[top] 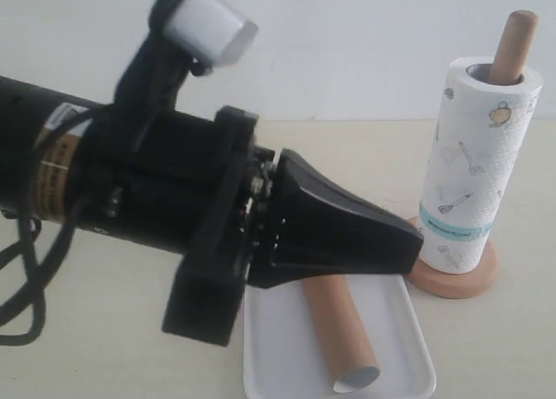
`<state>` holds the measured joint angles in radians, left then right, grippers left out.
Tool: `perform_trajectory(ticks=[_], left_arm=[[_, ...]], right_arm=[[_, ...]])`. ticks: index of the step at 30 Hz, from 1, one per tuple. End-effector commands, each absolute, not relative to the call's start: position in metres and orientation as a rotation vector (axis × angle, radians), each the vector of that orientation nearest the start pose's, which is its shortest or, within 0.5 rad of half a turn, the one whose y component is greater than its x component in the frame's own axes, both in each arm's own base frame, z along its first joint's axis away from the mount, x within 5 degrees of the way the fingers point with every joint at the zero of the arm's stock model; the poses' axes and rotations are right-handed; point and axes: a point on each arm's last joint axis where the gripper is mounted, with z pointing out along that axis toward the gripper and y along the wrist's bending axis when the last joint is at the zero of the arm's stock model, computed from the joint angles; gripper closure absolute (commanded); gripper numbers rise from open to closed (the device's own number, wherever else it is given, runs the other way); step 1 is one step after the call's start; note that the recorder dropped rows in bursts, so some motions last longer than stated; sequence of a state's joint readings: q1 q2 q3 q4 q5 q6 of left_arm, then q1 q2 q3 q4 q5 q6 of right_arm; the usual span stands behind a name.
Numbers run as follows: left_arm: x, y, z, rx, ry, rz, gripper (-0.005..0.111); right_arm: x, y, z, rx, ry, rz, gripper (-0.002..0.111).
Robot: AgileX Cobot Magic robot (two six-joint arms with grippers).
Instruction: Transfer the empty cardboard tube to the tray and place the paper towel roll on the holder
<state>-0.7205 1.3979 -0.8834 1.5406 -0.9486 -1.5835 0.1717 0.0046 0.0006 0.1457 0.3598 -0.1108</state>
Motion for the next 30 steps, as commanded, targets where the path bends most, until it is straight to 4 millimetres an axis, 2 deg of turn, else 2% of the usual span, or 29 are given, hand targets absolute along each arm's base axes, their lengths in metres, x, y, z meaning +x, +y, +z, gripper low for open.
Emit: perform_trajectory(ticks=[1, 3, 7, 12, 15, 20, 25, 30], left_arm=[[0.156, -0.226, 0.33, 1.11, 1.572, -1.37, 0.103], [0.157, -0.219, 0.338, 0.988, 1.588, -1.321, 0.103], [0.162, -0.194, 0.343, 0.561, 1.709, -1.259, 0.103], [0.161, -0.151, 0.317, 0.018, 1.92, -1.134, 0.103], [0.153, -0.126, 0.3, -0.223, 1.986, -1.096, 0.103], [0.137, -0.088, 0.274, -0.538, 1.955, -1.131, 0.103], [0.117, -0.059, 0.252, -0.785, 1.858, -1.182, 0.103], [0.096, -0.041, 0.238, -0.886, 1.68, -1.291, 0.103]], right_arm=[[0.052, 0.014, 0.181, -0.166, 1.832, 0.184, 0.108], [0.052, 0.014, 0.181, -0.166, 1.832, 0.184, 0.108], [0.052, 0.014, 0.181, -0.166, 1.832, 0.184, 0.108], [0.052, 0.014, 0.181, -0.166, 1.832, 0.184, 0.108], [0.052, 0.014, 0.181, -0.166, 1.832, 0.184, 0.108], [0.052, 0.014, 0.181, -0.166, 1.832, 0.184, 0.108], [0.052, 0.014, 0.181, -0.166, 1.832, 0.184, 0.108], [0.052, 0.014, 0.181, -0.166, 1.832, 0.184, 0.108]])
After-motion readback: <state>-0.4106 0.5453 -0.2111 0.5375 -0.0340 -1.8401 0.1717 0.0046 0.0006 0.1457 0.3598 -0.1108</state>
